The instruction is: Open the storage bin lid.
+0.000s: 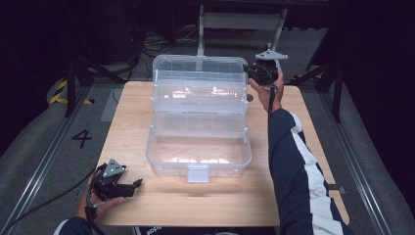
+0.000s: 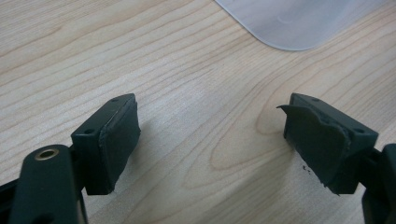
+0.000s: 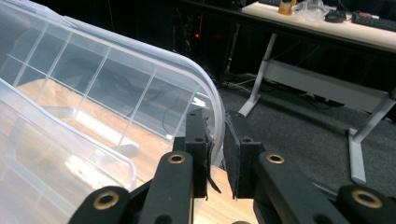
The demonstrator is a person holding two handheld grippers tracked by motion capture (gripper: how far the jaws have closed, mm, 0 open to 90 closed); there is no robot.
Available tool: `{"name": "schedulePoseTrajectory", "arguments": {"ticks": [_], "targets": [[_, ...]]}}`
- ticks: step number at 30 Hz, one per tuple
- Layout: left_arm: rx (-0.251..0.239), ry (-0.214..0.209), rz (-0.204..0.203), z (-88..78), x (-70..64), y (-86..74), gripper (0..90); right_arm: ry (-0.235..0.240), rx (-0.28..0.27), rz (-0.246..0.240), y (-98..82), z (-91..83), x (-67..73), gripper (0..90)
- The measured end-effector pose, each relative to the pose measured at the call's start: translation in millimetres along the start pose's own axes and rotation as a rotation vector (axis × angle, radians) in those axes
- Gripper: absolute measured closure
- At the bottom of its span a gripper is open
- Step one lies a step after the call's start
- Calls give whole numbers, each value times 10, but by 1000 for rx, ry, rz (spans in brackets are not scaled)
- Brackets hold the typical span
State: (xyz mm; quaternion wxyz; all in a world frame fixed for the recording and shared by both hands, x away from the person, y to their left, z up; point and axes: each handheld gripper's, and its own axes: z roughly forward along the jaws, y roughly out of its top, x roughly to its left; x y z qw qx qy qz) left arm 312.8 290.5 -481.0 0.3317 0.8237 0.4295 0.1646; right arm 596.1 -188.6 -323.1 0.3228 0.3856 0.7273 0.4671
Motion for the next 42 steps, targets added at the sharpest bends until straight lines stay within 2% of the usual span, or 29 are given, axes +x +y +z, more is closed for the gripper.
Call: {"name": "schedulePoseTrajectory", "arguments": {"ticks": [12,24,32,42], "targets": [[-3,-6,14,4,16,2,185,-22,34,-22,-85,191,-29,803],[-3,-17,19,3,24,-1,185,-19,87,-5,-175,384,-65,802],[0,-15,23,1,28,1,185,-18,141,-1,-270,533,-83,806],[0,-14,25,1,29,1,185,-22,189,1,-356,631,-90,809]]}}
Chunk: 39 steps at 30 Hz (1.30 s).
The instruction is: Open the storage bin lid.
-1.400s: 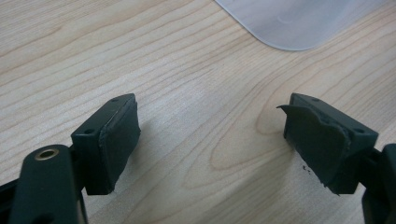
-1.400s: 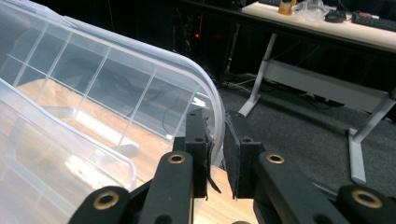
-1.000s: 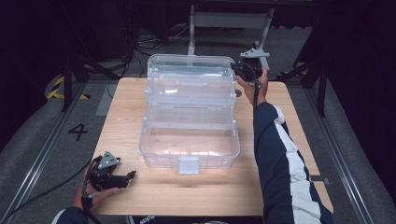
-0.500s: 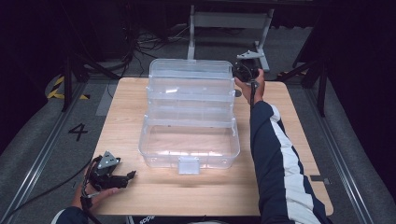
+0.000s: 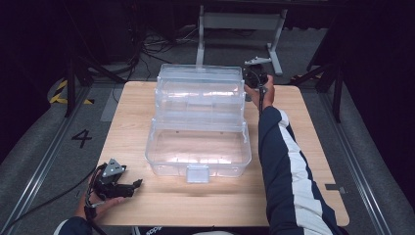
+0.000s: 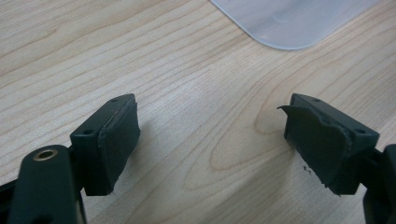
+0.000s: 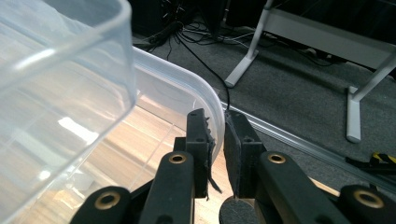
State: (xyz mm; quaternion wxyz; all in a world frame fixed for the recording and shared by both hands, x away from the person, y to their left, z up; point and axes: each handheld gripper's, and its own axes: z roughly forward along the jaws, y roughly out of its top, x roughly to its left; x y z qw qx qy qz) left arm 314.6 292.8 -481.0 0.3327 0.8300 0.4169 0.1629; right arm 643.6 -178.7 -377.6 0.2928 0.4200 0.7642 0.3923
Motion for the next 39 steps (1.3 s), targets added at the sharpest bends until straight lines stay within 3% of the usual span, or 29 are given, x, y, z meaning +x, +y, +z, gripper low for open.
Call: {"name": "schedulePoseTrajectory", "arguments": {"ticks": [25,39], "targets": [[0,0,0,0,0,0,185,-18,36,-22,27,-13,35,786],[-2,-3,-2,3,-1,0,185,-15,1,-45,65,-266,41,792]]}}
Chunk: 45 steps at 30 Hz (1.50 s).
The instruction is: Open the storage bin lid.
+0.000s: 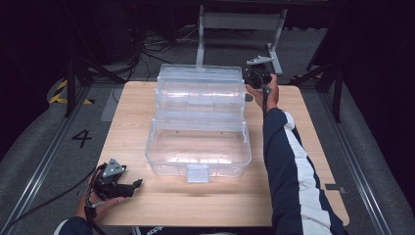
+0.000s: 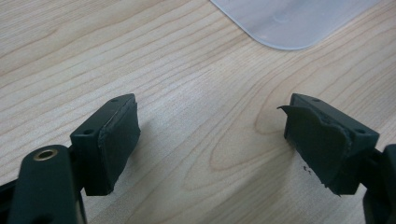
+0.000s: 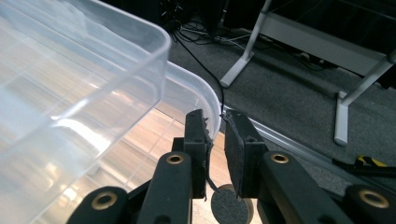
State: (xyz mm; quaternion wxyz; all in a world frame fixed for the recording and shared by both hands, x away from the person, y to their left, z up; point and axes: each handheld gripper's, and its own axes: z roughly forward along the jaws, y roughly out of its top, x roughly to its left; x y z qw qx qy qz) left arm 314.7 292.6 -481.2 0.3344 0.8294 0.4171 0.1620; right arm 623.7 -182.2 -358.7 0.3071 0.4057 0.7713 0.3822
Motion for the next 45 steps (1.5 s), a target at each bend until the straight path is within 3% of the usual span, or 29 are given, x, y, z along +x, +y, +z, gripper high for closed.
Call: {"name": "schedulePoseTrajectory", "arguments": {"ticks": [9,29,40,45], "targets": [[0,1,8,3,6,1,186,10,-23,-52,4,-275,-2,777],[1,-2,13,6,10,5,185,65,25,-173,-149,-770,108,715],[1,0,15,9,11,8,185,85,61,-194,-351,-1055,79,666],[1,-1,16,10,12,8,185,99,68,-182,-411,-1133,59,639]]}}
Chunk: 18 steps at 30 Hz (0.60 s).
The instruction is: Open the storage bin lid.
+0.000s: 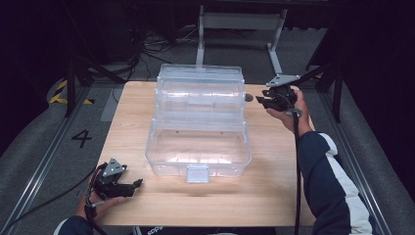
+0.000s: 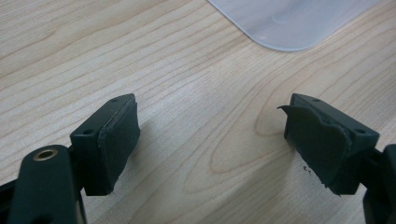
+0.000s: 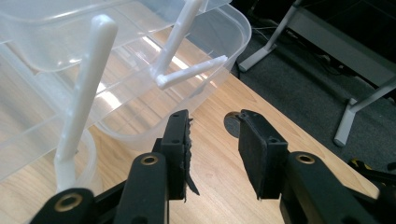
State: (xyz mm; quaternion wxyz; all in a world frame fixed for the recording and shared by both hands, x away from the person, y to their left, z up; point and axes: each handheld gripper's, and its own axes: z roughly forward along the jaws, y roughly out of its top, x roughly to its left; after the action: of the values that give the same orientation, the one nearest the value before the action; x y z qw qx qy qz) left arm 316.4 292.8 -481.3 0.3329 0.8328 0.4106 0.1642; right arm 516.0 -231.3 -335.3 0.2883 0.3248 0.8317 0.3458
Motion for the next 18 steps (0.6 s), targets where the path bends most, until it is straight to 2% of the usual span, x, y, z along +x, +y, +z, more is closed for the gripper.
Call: {"name": "schedulePoseTrajectory", "arguments": {"ticks": [6,7,8,13,15,18], "targets": [[0,1,-2,-1,-2,0,185,3,12,-17,-69,-60,49,581],[-1,0,-1,0,-1,-1,185,19,25,-13,-96,-86,71,537],[-1,0,-2,0,-2,-1,185,14,24,-13,-105,-100,77,532],[-1,0,-2,0,-2,-1,185,14,32,-46,-166,-160,148,473],[-1,0,-3,1,-2,-1,185,30,48,-33,-192,-179,166,432],[-2,0,-4,2,-3,-1,185,10,47,-53,-233,-216,205,384]]}}
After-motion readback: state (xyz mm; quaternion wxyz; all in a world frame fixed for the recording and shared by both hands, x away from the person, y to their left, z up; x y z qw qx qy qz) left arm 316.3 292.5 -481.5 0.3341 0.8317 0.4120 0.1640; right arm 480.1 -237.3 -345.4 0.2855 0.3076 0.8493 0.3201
